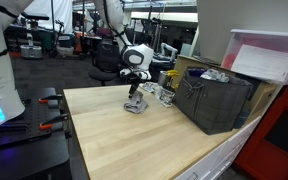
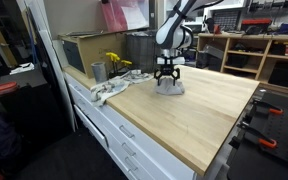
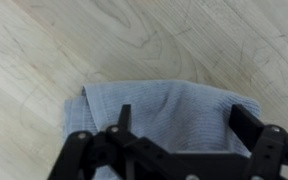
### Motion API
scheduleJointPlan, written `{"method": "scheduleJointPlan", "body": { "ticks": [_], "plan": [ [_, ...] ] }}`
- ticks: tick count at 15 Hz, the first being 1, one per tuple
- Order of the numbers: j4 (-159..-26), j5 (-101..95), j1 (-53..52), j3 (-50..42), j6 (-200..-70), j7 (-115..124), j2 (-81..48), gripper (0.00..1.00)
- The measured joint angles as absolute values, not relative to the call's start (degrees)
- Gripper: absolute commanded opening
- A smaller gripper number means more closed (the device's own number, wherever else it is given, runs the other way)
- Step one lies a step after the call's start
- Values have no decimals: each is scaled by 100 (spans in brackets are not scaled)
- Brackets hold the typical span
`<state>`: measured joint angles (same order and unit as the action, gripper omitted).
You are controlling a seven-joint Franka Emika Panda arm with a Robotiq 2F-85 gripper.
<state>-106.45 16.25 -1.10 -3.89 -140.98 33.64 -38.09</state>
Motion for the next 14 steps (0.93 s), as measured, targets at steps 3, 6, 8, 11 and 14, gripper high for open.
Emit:
{"method": "scheduleJointPlan", "body": {
  "ticks": [3, 6, 8, 11, 14],
  "plan": [
    [-10502, 1625, -92, -448, -14166, 3364, -4007, 100],
    [-10321, 1613, -85, -466, -14373, 3364, -4349, 100],
    [-10206, 1569, -150, -554, -14569, 3381, -4559, 100],
    [-10184, 1367, -386, -864, -14886, 3505, -4630, 100],
    [-10327, 1152, -588, -1255, -15344, 3627, -4592, 100]
  ]
}}
